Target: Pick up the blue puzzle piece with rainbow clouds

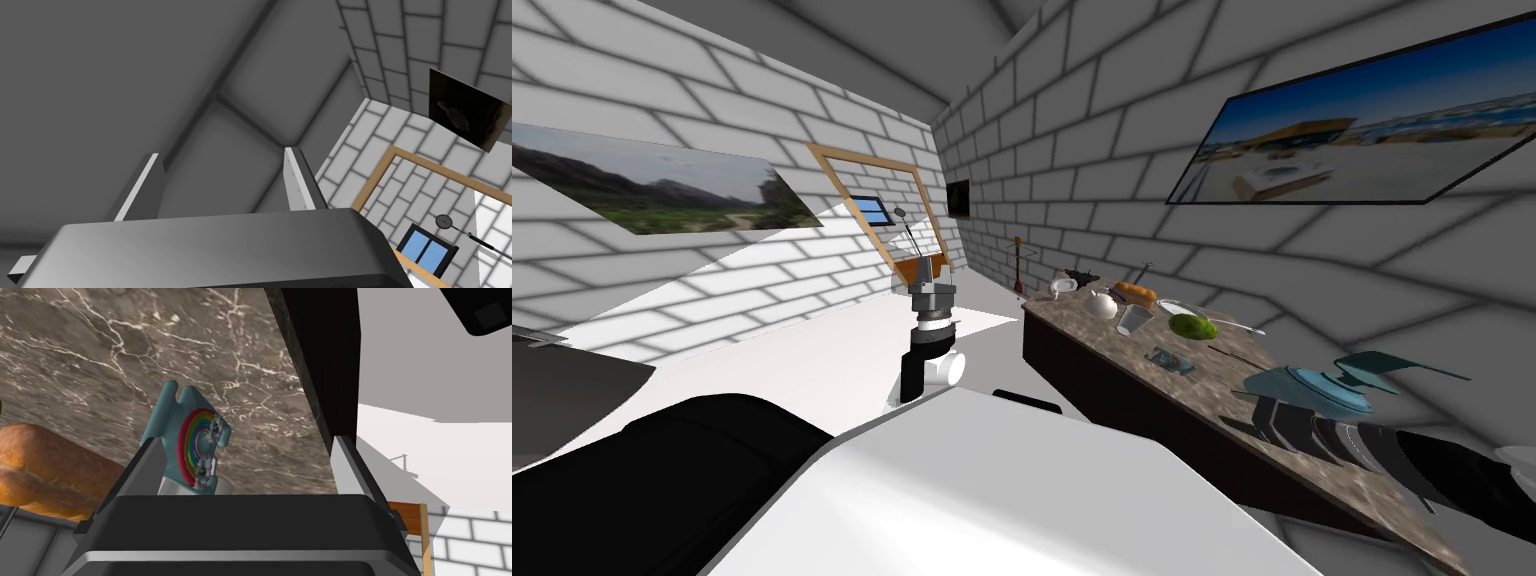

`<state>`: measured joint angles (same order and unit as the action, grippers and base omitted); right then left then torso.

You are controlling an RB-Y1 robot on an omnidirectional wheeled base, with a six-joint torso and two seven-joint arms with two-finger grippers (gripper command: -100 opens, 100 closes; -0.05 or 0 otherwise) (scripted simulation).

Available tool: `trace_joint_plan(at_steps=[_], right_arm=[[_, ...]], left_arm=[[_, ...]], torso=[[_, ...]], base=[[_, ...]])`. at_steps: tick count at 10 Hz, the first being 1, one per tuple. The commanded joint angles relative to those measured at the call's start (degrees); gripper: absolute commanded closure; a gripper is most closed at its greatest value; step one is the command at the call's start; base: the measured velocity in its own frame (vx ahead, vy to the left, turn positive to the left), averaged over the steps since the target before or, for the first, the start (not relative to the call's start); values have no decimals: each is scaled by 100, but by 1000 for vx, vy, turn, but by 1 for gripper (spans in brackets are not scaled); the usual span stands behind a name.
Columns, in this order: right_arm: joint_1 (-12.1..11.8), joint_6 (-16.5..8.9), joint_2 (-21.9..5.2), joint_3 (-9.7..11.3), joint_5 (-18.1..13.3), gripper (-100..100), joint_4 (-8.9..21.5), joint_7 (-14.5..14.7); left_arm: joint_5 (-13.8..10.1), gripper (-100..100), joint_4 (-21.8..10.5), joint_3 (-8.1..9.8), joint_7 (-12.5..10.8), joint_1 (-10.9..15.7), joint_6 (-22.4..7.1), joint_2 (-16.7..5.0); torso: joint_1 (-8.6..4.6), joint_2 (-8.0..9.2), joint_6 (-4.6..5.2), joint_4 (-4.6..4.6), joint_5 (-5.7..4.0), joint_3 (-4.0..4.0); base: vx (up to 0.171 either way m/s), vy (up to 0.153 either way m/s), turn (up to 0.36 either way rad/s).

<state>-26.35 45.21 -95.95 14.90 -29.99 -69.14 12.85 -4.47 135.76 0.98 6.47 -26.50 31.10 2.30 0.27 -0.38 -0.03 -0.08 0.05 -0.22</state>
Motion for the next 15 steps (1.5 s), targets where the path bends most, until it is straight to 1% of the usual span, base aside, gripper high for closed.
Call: trace_joint_plan(at_steps=[1,2,3,5,6,9,10,12,13,14,15], right_arm=[[-86,90,-158,6,-15,-100,117,55],[-101,150,-324,119,-128,-100,233,60],[-101,150,-324,119,-128,-100,233,60],[-136,267,-582,349,-347,-100,427,63],[-136,267,-582,349,-347,-100,427,63],[-203,434,-807,700,-648,-100,625,60],[-203,434,-807,700,-648,-100,625,60],[-254,535,-877,926,-827,-100,701,55],[-254,535,-877,926,-827,-100,701,55],[-279,581,-898,1031,-907,-100,725,52],[-323,657,-924,1212,-1042,-100,753,45]], left_arm=[[0,0,0,0,0,0,0,0],[0,0,0,1,0,-1,0,0],[0,0,0,0,0,0,0,0],[0,0,0,0,0,0,0,0],[0,0,0,0,0,0,0,0],[0,0,0,0,0,0,0,0],[0,0,0,0,0,-1,0,0],[0,0,0,0,0,0,0,0],[0,0,0,0,0,0,0,0],[0,0,0,1,0,0,0,0],[0,0,0,0,0,0,0,0]], torso=[[0,0,0,0,0,0],[-6,4,6,1,-1,2],[-7,3,3,1,-2,2],[-3,11,2,2,-1,6],[2,-2,0,-1,0,-1],[-1,2,1,0,-1,1],[1,-6,3,-2,-1,-4],[-5,6,4,1,-3,3],[0,2,5,0,-2,1],[-6,10,7,2,-3,5],[-6,15,5,3,-3,8]], base=[[88,34,60],[92,32,104],[67,29,82],[93,55,187],[79,29,75],[102,47,178],[103,29,45],[95,40,137],[78,27,74],[67,27,120],[120,37,259]])
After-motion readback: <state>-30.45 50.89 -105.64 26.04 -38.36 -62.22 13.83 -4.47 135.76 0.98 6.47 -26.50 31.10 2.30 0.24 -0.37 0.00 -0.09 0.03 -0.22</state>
